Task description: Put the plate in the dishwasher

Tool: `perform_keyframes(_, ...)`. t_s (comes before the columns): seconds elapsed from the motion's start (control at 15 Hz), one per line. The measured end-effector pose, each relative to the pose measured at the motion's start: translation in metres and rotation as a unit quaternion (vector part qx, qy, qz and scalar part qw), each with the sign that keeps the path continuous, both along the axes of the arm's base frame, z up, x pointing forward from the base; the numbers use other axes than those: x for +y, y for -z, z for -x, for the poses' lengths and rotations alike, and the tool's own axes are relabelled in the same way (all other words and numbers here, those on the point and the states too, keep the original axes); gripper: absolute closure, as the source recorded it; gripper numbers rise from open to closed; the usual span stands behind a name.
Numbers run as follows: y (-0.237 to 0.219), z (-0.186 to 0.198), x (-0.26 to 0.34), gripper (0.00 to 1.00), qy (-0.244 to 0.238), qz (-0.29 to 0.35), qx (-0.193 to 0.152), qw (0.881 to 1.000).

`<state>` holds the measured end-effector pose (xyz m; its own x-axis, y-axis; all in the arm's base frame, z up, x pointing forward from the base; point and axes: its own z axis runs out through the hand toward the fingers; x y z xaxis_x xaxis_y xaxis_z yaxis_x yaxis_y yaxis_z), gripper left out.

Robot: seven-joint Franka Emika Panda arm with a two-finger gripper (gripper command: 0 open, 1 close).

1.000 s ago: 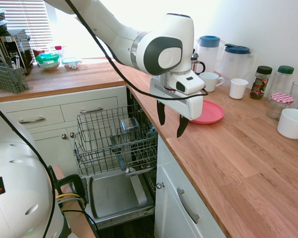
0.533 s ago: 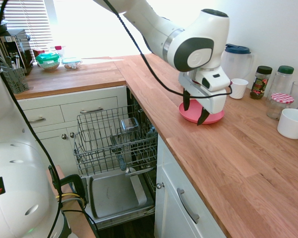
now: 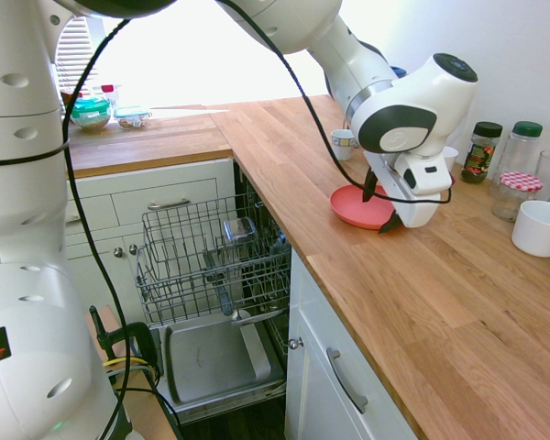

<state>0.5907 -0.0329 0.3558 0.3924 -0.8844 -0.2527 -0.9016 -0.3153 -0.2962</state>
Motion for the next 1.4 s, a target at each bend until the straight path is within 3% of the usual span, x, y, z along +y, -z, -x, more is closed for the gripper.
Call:
perform_keyframes(0.07,0.002,-0.003,0.0,0.0,0.001,-0.003,0.001,1.0)
perform_keyframes(0.13,0.004,-0.006,0.0,1.0,0.002,-0.004,0.001,1.0)
perform_keyframes(0.67,0.019,-0.031,-0.002,1.0,0.01,-0.015,-0.003,1.0)
perform_keyframes(1.4,0.033,-0.03,-0.008,1.0,-0.011,-0.025,-0.002,1.0)
